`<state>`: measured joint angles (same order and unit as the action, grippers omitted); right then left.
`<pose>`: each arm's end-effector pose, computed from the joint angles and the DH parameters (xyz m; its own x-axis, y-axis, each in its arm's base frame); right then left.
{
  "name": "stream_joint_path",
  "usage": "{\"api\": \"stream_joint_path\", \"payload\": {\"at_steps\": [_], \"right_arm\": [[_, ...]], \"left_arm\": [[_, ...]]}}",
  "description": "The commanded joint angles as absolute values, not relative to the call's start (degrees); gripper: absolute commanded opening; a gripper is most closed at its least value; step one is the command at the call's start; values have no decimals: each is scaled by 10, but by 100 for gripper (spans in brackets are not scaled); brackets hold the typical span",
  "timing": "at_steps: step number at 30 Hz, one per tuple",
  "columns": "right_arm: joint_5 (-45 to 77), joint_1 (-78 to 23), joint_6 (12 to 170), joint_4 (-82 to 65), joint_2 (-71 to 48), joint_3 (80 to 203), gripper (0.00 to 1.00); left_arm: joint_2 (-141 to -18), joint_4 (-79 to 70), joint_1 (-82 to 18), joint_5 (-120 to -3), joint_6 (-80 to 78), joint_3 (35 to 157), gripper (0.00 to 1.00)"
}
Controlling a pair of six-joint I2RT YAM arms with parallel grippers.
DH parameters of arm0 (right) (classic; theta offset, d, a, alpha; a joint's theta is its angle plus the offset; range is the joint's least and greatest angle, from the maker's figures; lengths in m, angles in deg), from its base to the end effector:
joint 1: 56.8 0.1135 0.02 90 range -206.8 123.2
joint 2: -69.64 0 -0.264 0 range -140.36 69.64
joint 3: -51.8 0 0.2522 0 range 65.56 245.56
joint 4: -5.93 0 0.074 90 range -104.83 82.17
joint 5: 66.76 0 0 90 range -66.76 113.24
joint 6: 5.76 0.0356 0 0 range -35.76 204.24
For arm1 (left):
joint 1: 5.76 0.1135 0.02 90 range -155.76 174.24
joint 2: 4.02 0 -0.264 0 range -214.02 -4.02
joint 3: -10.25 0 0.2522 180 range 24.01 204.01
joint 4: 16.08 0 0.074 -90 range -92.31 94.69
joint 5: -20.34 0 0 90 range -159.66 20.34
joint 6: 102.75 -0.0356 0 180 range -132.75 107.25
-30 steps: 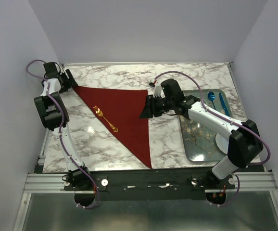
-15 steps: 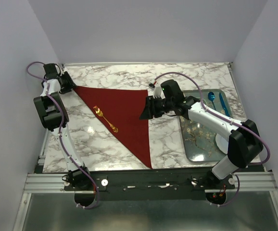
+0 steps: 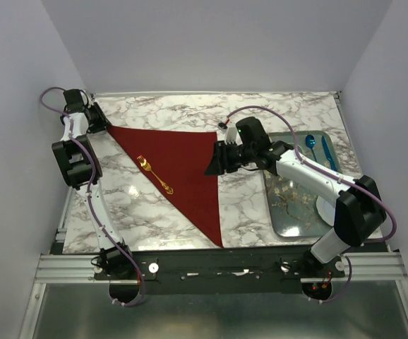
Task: Fold the napkin, place the utensils inside, and roll it up
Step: Fold the napkin
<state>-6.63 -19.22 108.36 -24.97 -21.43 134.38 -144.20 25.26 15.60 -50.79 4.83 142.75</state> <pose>0.2709 0.2308 0.2737 -0.7998 -0.1683 -0.5762 -0.5556 0.5711 0.6043 0.5102 0.1872 0.1676 -0.6258 -0.5516 -0.5514 -0.3526 0.8307 -0.4308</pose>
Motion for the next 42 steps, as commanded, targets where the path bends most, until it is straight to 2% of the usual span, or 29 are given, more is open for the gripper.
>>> {"api": "stream_joint_path", "payload": {"at_steps": [1,8,13,17,22,27,34,42], "right_arm": [[-82,-194,1087,-238,-216,1353,52],[-81,-193,1086,-239,-214,1347,52],[-80,-194,1083,-240,-211,1346,52],[-77,-194,1083,-242,-205,1346,52],[-61,-194,1081,-254,-181,1337,52],[-55,-194,1081,-255,-144,1306,52],[-48,-194,1087,-254,-97,1266,52],[-41,-194,1091,-251,-64,1233,52]], "left_arm": [[-1458,271,163,-493,55,1442,45],[-1466,265,163,-476,61,1453,37],[-1459,254,162,-465,58,1453,25],[-1416,248,152,-477,55,1432,18],[-1324,232,138,-494,68,1343,4],[-1219,218,107,-507,88,1255,0],[-1079,190,50,-554,112,1096,0],[-952,199,-31,-605,136,989,0]]}}
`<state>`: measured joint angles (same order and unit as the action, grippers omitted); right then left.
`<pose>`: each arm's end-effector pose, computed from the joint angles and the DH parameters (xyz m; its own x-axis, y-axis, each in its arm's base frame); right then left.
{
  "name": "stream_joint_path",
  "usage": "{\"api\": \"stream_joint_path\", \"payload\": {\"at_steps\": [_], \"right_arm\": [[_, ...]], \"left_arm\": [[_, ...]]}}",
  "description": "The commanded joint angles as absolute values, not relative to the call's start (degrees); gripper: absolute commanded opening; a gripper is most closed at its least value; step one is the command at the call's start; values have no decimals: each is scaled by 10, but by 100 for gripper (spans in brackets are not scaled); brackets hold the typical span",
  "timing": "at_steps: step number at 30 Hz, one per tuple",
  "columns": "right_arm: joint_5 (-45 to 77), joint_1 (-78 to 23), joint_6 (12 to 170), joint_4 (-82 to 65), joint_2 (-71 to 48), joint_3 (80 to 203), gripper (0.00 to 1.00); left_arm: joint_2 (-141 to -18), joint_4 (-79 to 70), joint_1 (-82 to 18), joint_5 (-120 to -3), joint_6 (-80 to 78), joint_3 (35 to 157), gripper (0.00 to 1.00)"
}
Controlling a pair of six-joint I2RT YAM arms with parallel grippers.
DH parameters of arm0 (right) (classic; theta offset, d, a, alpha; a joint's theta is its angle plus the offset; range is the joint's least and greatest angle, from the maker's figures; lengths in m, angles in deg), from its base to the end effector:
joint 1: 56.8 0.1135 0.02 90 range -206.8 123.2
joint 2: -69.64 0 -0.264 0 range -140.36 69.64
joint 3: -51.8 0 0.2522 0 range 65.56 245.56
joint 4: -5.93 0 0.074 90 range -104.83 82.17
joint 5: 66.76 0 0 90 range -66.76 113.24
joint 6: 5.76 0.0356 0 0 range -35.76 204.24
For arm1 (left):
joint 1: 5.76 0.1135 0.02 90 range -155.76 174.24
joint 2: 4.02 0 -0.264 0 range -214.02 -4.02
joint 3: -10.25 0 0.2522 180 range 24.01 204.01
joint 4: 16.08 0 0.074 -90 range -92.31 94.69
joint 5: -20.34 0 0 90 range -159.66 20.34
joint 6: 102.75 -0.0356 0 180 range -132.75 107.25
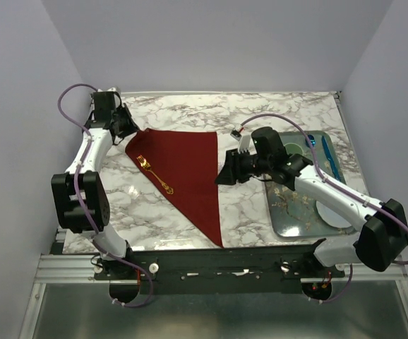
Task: Fold the napkin, place the utensils inside, and roll it up
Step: Fold the napkin
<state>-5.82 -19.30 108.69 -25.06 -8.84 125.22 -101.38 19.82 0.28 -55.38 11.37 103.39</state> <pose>0.2302 0.1985 0.2881 -0.7742 -0.1380 -0.6177 -0.5748 0.5619 0.5949 0.3871 0.0321 0.2868 -0.6198 -0.4638 -0.6330 -0.1837 0.8700 -0.4576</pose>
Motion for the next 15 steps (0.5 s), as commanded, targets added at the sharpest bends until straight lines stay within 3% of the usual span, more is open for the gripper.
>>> {"api": "stream_joint_path", "payload": {"at_steps": [1,15], "right_arm": [[-39,-194,1092,-250,-58,1228,52],[-36,-194,1112,-225,-47,1189,52]], "left_arm": [[-943,199,-38,-609,138,972,0],[-856,209,-165,-671,164,909,0]]}}
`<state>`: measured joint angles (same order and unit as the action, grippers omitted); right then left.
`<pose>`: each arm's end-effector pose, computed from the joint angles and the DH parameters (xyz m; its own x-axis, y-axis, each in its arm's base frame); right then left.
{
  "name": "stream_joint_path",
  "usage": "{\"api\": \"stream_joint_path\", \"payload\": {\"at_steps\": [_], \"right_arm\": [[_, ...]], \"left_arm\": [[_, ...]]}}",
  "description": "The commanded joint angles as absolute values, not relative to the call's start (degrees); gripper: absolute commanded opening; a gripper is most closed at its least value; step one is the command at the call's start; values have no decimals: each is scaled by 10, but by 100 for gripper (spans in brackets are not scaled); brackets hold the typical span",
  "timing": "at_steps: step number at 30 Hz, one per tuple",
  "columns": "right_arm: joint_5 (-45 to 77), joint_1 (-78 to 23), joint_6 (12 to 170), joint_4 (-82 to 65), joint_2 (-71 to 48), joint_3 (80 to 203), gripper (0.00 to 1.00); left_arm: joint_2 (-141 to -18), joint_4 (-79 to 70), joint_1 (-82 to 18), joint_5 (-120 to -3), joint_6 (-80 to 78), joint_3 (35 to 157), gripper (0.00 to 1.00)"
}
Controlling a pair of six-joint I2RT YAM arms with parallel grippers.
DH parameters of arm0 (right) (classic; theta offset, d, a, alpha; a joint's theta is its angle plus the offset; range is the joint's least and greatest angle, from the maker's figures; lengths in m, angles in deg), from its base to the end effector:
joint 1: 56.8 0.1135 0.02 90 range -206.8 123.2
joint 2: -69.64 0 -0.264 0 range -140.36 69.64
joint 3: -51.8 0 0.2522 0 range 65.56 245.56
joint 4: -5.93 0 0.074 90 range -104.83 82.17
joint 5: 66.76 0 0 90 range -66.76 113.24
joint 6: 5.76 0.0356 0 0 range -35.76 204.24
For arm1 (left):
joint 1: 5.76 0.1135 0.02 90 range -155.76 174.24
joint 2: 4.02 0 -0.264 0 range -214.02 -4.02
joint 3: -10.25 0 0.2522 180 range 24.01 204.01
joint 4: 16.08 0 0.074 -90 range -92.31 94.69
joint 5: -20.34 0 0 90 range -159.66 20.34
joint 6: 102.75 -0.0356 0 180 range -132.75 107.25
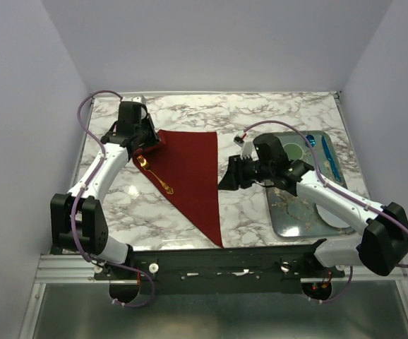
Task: Fold the napkin, place the utensils inside, and roll it up
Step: Fold the napkin
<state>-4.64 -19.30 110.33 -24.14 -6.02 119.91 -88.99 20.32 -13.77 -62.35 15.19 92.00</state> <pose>0.2185 0.1886 0.2718 -0.8008 -0.1245 -0.5858 -0.5342 0.5907 0.6047 0.3290 -0.0509 0.2926 -0.6681 -0.3753 -0.6425 -0.0880 0.8973 -0.4326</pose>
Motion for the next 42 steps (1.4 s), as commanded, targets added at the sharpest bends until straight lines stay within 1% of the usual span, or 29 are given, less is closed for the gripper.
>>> {"api": "stream_joint_path", "payload": {"at_steps": [1,19,28,42], "right_arm": [[-36,-194,1114,-221,-47,1186,52],[-45,-194,1123,-207,-65,1174,52],[-50,-194,1125,-201,-76,1174,52],[-56,-194,1126,-192,-87,1164,52]], "left_arm": [[-851,209,-175,-678,167,901,0],[-816,188,-259,-726,187,803,0],[-813,145,-276,-705,217,734,0],[-808,115,-296,-704,234,687,0]]}}
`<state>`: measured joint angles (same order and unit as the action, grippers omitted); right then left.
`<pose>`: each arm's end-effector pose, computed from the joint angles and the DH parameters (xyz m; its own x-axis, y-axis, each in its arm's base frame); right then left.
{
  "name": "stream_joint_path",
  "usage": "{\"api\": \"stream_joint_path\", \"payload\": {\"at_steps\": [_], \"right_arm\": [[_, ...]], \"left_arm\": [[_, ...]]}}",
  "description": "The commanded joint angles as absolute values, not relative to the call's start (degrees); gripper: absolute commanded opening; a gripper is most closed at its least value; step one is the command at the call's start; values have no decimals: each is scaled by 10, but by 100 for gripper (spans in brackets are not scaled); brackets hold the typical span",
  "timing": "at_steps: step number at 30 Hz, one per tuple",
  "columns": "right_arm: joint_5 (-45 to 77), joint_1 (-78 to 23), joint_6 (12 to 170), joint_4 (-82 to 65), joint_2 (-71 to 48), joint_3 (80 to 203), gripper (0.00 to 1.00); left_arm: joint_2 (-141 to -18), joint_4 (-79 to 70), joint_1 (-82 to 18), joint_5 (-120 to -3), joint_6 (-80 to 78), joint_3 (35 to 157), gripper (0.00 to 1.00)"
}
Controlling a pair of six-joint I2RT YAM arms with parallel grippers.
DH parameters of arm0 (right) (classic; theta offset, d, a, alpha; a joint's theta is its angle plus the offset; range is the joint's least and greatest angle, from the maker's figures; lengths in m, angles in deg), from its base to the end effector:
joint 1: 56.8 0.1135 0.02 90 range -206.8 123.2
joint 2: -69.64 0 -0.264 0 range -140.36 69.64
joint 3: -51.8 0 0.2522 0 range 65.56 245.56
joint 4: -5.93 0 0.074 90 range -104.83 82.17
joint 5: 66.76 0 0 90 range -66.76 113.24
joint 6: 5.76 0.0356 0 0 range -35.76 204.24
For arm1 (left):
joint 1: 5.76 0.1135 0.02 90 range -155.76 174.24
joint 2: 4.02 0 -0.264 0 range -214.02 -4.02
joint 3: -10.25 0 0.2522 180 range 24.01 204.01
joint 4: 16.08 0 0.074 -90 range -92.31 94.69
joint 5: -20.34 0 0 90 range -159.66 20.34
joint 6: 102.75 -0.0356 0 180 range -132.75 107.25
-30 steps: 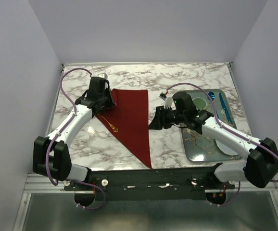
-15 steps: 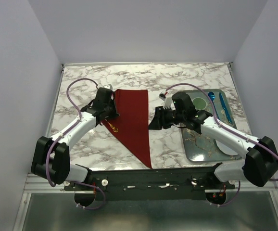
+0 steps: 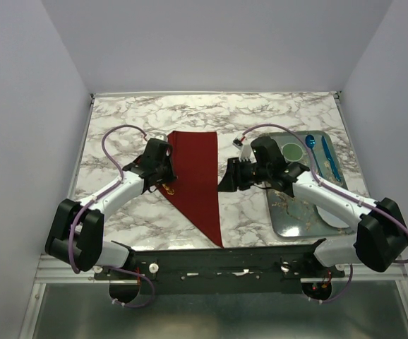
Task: Fold the napkin, place the utensils inside, and roll it up
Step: Fold the napkin
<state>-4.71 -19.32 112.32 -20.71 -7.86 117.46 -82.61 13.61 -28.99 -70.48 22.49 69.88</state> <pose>0.2218 0.1911 0.2539 -0.8257 -0.1092 -0.5534 -0.4987 0.5997 0.6258 0.2563 -0.1095 0.2081 -0.7860 -0.2905 -0.5458 -0.0830 0.9243 -0.3724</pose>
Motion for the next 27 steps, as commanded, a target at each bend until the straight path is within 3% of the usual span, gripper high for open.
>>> {"api": "stream_joint_path", "payload": {"at_steps": [1,5,13,17,18,19,22,24,25,27], "right_arm": [[-57,-194,1127,-190,-88,1164,52],[-59,-194,1128,-189,-93,1164,52],[-65,-194,1127,-184,-104,1165,52],[-69,-194,1129,-176,-120,1165,52],[-71,-194,1129,-175,-128,1167,52],[-72,-194,1129,-173,-134,1171,52],[-86,-194,1129,-165,-164,1182,52],[-91,-194,1127,-165,-182,1198,52],[-93,-194,1126,-165,-196,1202,52],[-95,-194,1125,-165,-210,1218,52]], "left_arm": [[-807,116,-296,-705,232,684,0],[-803,116,-297,-705,229,677,1],[-799,119,-297,-705,235,648,22],[-800,116,-297,-698,239,636,25],[-798,117,-297,-697,240,635,30],[-795,122,-297,-684,240,634,41],[-766,130,-297,-662,240,637,64],[-740,135,-297,-652,240,654,72],[-735,145,-297,-646,240,663,81],[-730,156,-297,-637,235,694,81]]}}
